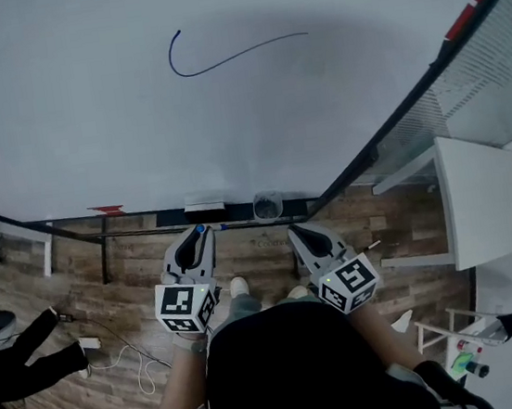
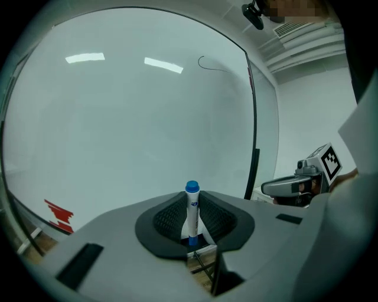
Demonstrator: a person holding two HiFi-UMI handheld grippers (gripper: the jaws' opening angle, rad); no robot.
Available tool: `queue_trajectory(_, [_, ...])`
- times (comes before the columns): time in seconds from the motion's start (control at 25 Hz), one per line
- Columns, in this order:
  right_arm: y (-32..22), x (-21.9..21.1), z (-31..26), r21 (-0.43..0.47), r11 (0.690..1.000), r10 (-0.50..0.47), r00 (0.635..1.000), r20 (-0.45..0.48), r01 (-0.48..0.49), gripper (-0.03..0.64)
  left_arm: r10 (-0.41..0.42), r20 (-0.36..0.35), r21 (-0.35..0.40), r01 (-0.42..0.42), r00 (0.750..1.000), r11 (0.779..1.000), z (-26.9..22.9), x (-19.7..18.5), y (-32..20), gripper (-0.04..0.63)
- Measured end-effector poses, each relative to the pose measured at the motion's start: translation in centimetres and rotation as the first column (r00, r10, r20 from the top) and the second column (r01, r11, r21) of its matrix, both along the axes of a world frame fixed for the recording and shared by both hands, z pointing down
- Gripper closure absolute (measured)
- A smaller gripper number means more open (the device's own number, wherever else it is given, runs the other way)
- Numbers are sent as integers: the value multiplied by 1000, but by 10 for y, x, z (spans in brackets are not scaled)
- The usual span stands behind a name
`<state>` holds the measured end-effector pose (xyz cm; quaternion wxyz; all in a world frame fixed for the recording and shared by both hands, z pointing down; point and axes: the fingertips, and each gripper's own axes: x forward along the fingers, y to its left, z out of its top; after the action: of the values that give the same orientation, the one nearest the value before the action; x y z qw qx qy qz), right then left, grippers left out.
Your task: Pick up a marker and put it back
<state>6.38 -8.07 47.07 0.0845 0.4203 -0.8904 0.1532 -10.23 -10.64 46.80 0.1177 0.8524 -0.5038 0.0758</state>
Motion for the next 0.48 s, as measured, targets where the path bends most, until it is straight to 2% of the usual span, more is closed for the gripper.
queue_trajectory(0.24, [5, 40, -1, 2, 992, 123, 992, -4, -123, 588, 118, -7, 25, -118, 993, 993, -9, 46, -19, 515])
queue_trajectory(0.48, [16, 79, -6, 1, 972, 234, 972, -6, -234, 588, 219, -9, 35, -219, 976, 975, -16, 91, -29, 515])
